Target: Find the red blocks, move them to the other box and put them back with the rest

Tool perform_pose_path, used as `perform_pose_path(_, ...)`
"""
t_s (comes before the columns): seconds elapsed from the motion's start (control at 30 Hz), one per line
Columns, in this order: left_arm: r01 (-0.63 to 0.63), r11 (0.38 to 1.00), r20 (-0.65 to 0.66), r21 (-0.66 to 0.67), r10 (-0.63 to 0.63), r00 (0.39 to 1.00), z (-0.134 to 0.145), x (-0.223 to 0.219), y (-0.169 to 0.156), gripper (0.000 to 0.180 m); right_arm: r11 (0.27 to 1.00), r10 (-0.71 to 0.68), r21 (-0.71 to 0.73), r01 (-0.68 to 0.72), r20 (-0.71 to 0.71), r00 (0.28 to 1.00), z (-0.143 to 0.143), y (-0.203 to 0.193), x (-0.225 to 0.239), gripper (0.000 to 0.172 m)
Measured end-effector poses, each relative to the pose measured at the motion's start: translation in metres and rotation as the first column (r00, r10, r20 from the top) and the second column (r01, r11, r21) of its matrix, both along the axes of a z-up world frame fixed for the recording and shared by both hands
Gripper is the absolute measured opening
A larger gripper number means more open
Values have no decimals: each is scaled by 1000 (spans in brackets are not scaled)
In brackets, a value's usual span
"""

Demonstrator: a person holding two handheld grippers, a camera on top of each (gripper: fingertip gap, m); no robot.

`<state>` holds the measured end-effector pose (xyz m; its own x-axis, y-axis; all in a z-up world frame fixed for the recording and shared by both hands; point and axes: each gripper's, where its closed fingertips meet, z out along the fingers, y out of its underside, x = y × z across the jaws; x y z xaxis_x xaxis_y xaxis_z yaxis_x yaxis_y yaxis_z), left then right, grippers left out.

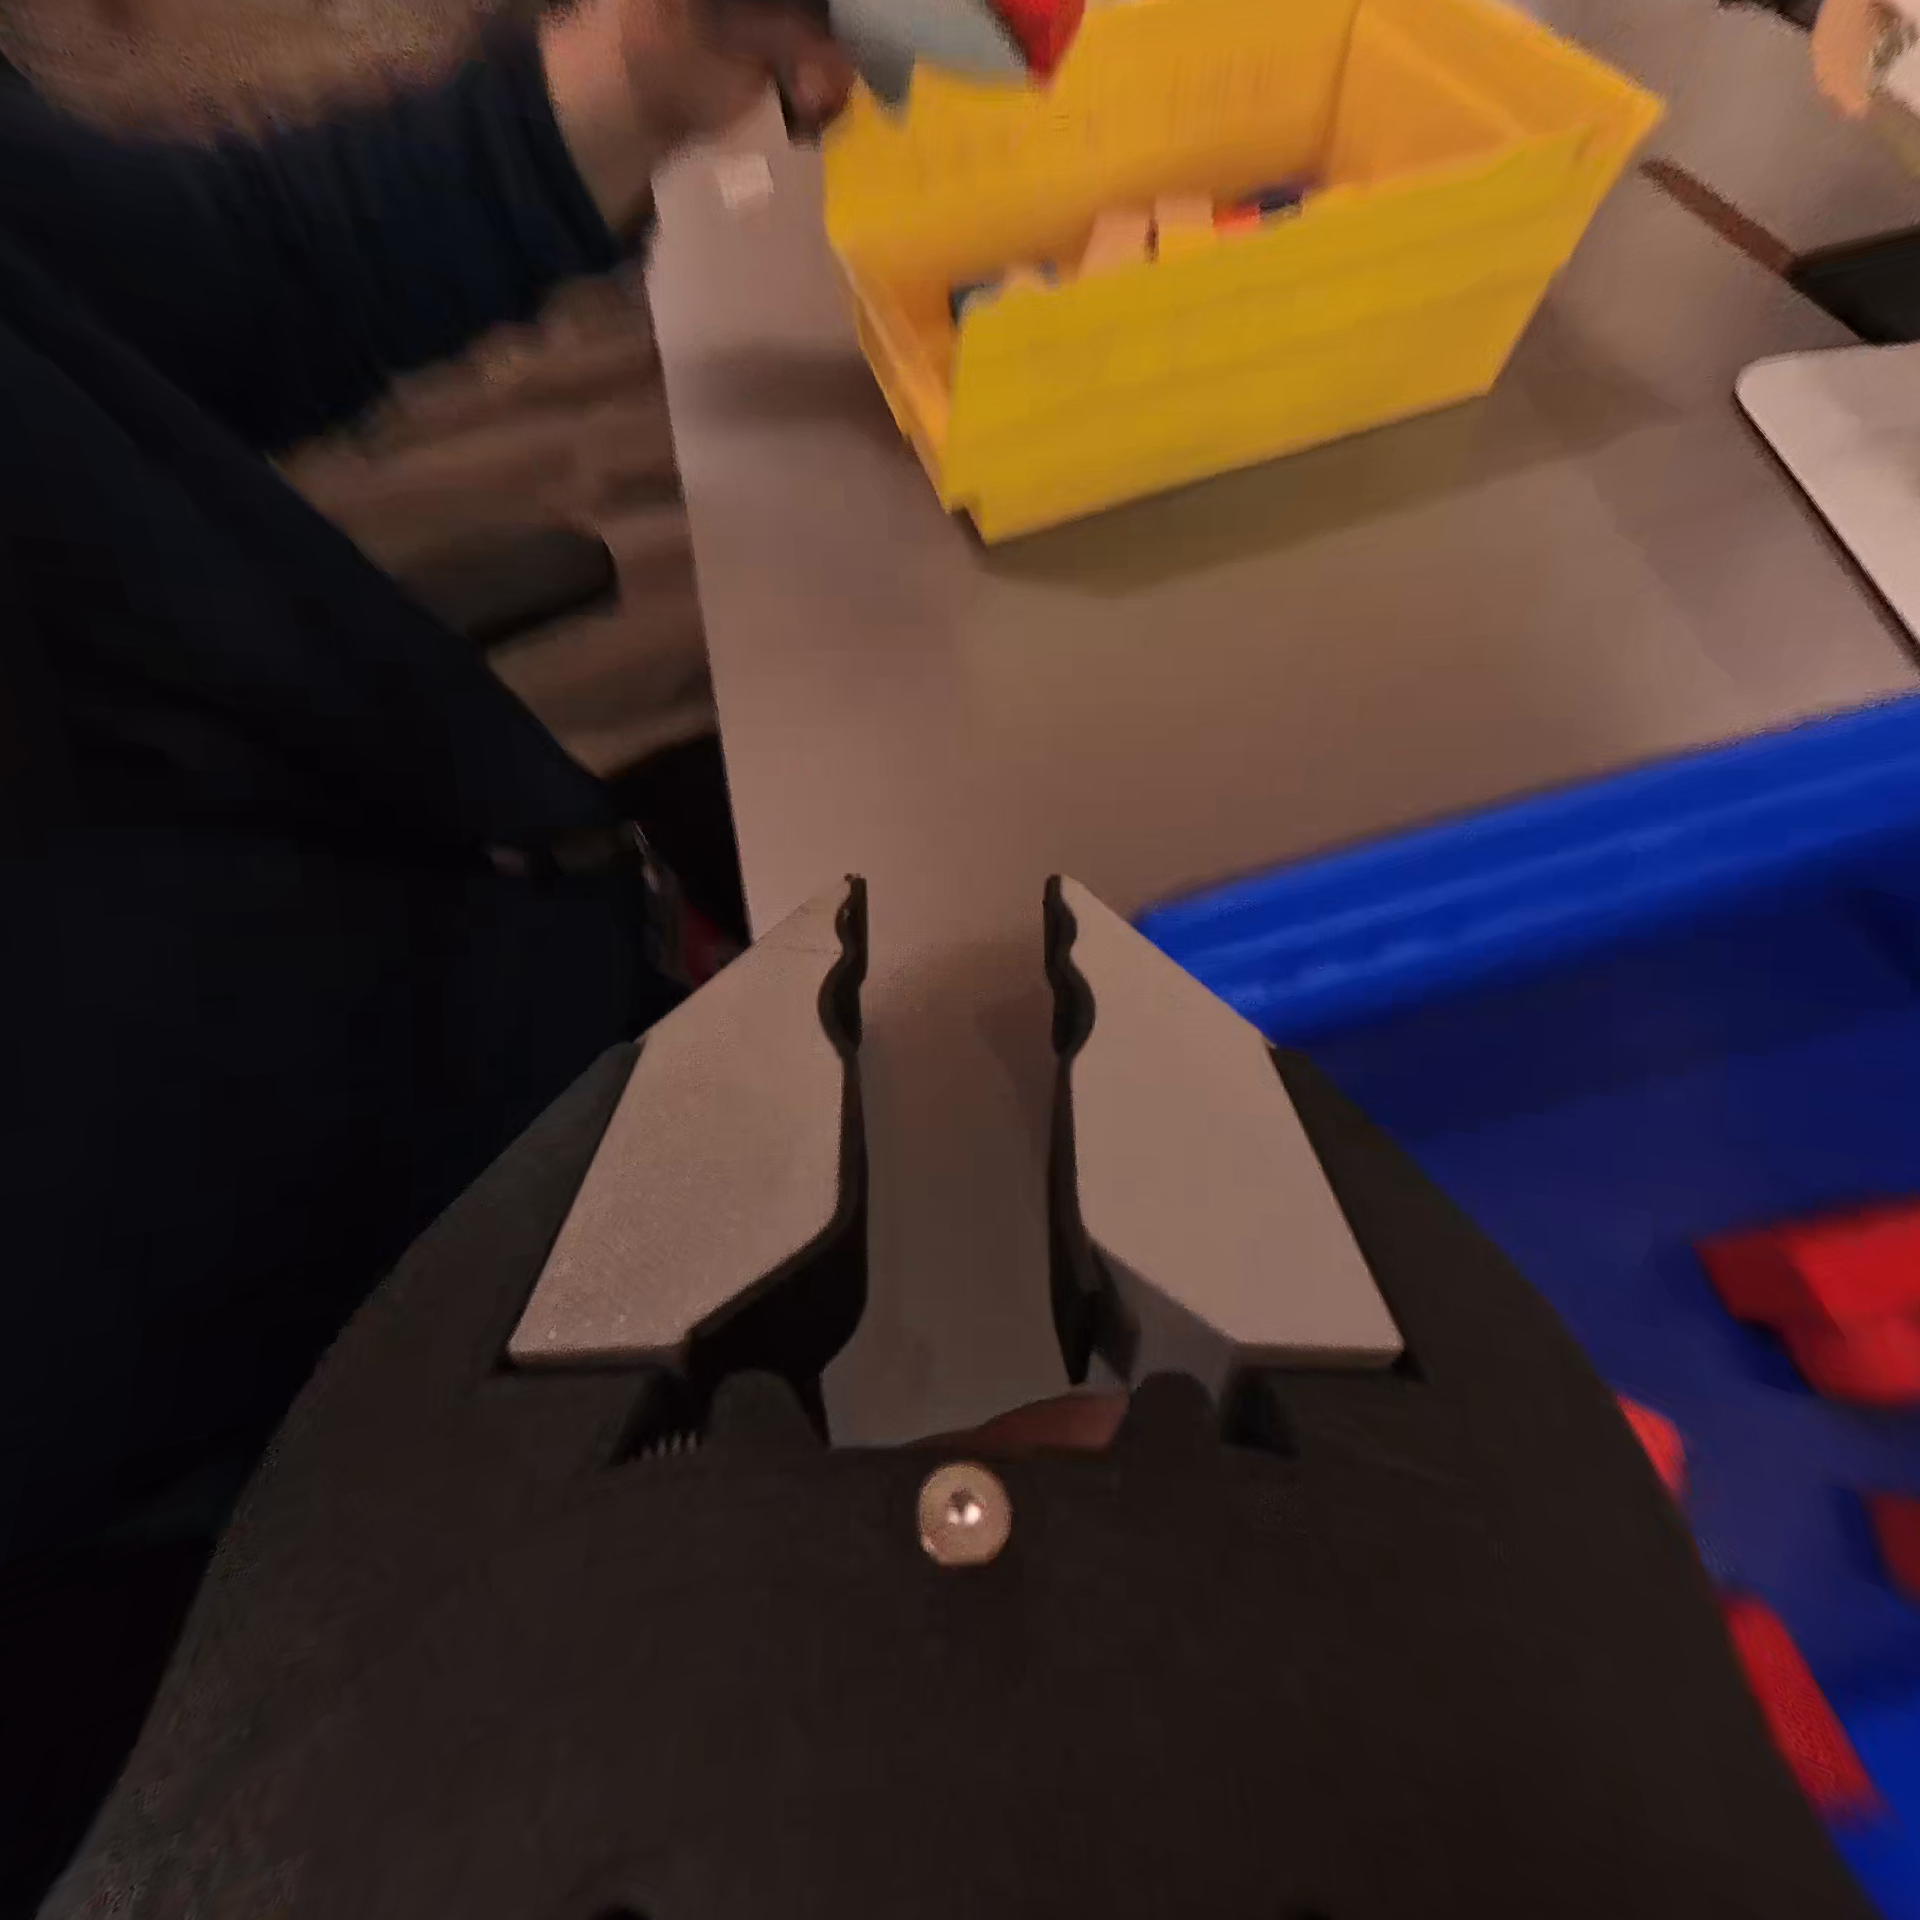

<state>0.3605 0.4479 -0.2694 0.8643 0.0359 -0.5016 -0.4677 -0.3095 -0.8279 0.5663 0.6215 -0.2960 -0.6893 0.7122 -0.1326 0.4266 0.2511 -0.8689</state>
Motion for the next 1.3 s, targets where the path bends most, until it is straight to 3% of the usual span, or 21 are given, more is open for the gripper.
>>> perform_pose_path(0.1, 131, 986, -168, 105, -112, 979, 17, 54, 12, 26, 937, 51, -345, -50, -7, 999, 45, -35, -24, 32)
perform_pose_path(0.2, 215, 961, -269, 173, -164, 949, 27, 98, 25, 26, 833, 93, -547, -85, -13, 996, 71, -56, -44, 34)
perform_pose_path(0.37, 310, 926, -398, 216, -207, 894, 34, 151, 36, 26, 829, 155, -543, -136, -11, 988, 72, -100, -52, 44)
perform_pose_path(0.57, 345, 920, -466, 186, -227, 855, 30, 190, 46, 25, 850, 235, -489, -197, 18, 972, 58, -144, -33, 41)
perform_pose_path(0.63, 319, 928, -482, 192, -194, 854, 29, 193, 48, 25, 848, 241, -487, -209, 3, 971, 59, -148, -27, 30)
perform_pose_path(0.8, 267, 945, -439, 189, -162, 884, 24, 190, 52, 25, 892, 155, -426, -153, -29, 987, 61, -140, -22, 26)
perform_pose_path(0.93, 203, 955, -411, 214, -100, 906, 32, 172, 51, 4, 922, 6, -385, -39, -87, 996, 70, -110, -30, 26)
perform_pose_path(1.03, 101, 962, -323, 253, -15, 946, 40, 141, 45, 0, 920, -265, -333, 208, -134, 955, 73, -43, -48, 25)
perform_pose_path(1.13, -77, 962, -166, 263, 124, 978, 43, 96, 42, 0, 821, -552, -272, 503, -148, 821, 63, 45, -57, 26)
perform_pose_path(1.27, -279, 947, 127, 157, 261, 957, 20, 41, 40, 0, 688, -723, -200, 697, -110, 682, 39, 120, -51, 26)
perform_pose_path(1.3, -313, 944, 178, 110, 291, 940, 9, 30, 39, 9, 666, -745, -158, 729, -91, 661, 29, 131, -50, 28)
